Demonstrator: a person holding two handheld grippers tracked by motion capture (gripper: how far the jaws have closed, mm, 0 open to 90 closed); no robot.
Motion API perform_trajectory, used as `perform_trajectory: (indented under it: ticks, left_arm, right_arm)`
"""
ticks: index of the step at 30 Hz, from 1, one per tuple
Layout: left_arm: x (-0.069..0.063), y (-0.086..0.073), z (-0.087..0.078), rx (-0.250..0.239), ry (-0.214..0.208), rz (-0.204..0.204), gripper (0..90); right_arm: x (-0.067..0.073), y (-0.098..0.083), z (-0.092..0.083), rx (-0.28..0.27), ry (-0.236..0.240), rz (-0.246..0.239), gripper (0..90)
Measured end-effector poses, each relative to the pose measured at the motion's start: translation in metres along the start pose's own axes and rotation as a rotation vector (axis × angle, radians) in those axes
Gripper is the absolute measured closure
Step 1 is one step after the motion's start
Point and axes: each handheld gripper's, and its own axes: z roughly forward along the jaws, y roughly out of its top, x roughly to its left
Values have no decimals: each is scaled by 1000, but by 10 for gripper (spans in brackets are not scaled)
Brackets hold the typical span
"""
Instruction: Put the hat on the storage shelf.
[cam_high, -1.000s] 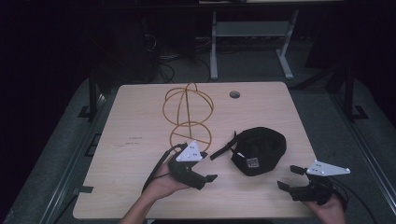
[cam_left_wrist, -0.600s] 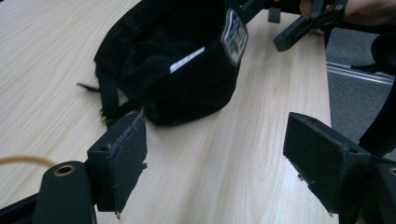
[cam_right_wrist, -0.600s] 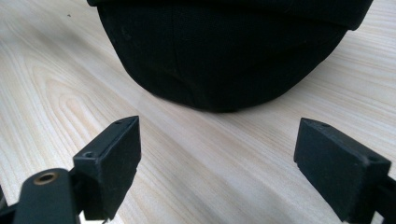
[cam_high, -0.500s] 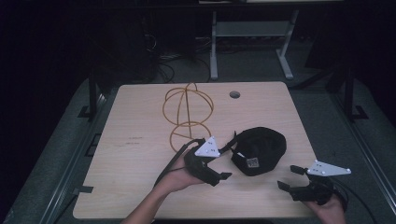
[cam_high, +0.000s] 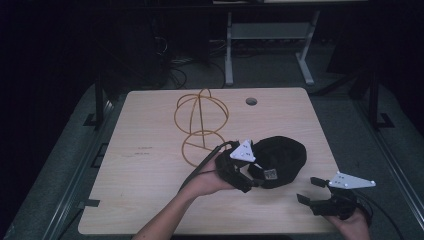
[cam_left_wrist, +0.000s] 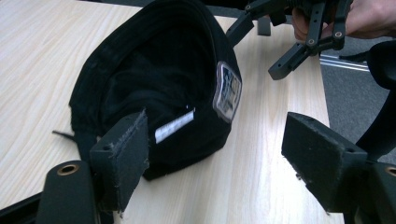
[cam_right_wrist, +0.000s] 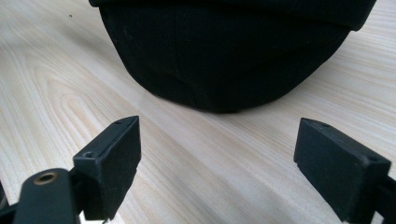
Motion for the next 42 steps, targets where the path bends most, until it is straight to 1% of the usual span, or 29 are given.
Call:
perform_trajectory:
  ticks: [2,3,5,6,7,10,12,14,16,17,18,19,22,27,28,31,34,36,37,38,39,42]
  left_arm:
    - [2,3,5,8,-14,1,250]
    - [3,6,11,21,-22,4,251]
    - [3,8,16,28,-29,11,256]
    - [3,8,16,28,-29,11,265]
    - [4,11,20,36,-40,19,275]
    - [4,14,26,55,-48,37,307]
    - [5,16,30,72,-55,40,324]
    - [5,17,32,77,-58,38,345]
    - [6,18,36,92,-68,42,357]
    - [6,19,39,102,-81,46,369]
    - [6,19,39,102,-81,46,376]
    - [6,18,43,118,-91,49,382]
    - [6,17,48,131,-103,47,400]
    - [6,15,51,135,-104,54,432]
    - [7,14,51,133,-105,58,464]
    - [7,12,53,144,-113,65,511]
    - [7,10,55,145,-119,64,519]
    - [6,9,57,145,-132,81,561]
    - [6,9,57,145,-132,81,596]
    - [5,9,58,143,-141,97,628]
    - [4,9,59,142,-149,102,667]
    - [4,10,61,136,-159,113,759]
  right_arm:
    - [1,0,1,8,-3,-1,144]
    - [1,1,1,8,-1,-7,145]
    - [1,1,1,3,2,-12,144]
    - [1,1,1,3,2,-12,144]
    - [1,1,0,0,4,-10,145]
    - [1,0,1,0,0,-11,144]
    - [1,0,1,4,1,-12,145]
    - [1,0,1,3,2,-14,145]
    - [1,0,0,-2,1,-10,145]
    - [1,0,0,-2,1,-8,144]
    - [1,0,0,-2,1,-8,144]
    - [2,0,0,-2,2,-11,145]
    - [1,0,1,1,4,-12,145]
    - [2,0,0,-1,5,-13,144]
    - [2,0,1,0,4,-12,144]
    - [2,0,1,6,4,-15,144]
    - [3,0,2,8,5,-14,144]
    - [3,0,2,8,6,-16,144]
    - [3,0,2,8,6,-16,144]
    - [4,0,3,13,9,-10,145]
    - [4,-1,4,13,10,-13,145]
    - [4,-1,5,15,18,-12,145]
